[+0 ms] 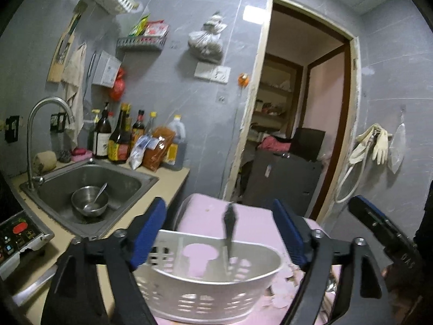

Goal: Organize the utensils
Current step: 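Move both open tools back over the remaining utensils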

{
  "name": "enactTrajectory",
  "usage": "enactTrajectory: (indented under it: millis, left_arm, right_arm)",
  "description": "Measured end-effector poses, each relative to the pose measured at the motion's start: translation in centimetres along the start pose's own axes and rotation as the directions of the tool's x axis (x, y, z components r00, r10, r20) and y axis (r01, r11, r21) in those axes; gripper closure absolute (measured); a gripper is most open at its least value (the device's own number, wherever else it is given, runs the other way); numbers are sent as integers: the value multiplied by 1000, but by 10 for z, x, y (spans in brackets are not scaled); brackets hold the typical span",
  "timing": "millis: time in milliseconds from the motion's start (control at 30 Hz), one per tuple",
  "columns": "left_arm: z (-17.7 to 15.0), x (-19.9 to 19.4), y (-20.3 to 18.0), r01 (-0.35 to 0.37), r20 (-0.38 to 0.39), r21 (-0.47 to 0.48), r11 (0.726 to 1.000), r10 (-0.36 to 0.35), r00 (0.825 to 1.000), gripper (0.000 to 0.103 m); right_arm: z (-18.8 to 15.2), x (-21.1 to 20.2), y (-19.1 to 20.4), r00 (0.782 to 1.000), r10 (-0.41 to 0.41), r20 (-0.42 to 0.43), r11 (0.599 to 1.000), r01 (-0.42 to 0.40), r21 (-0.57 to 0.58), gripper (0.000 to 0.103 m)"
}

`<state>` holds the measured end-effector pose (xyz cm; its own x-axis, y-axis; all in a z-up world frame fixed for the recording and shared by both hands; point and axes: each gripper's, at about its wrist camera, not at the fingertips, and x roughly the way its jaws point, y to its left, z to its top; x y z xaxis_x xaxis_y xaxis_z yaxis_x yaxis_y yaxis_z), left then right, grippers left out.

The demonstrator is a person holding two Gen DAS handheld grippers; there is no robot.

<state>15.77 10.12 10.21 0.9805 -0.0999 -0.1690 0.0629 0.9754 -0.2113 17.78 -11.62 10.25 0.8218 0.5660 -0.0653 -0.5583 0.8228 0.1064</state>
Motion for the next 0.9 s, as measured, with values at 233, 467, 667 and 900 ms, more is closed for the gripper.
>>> enactTrajectory:
  millis: [233,467,667,900]
  left_arm:
    - [-4,-6,-43,60,40,46,997,-62,997,4]
    - [-18,3,-90,133,-1,87,987,-134,991,3]
    - [-38,24,-120,173,-96,124,977,-161,982,3]
    - [-67,50,-140,190,-230,173,966,-148,962,3]
  right_arm:
    - [14,-53,-33,993,-102,64,994,104,-17,6]
    - [9,-92,-63,978,-195,77,979,199,-50,0]
    - [-3,-103,-93,972,-234,17,971,234,-54,0]
    - [-22,-89,-127,944,-290,-157,957,289,-30,2]
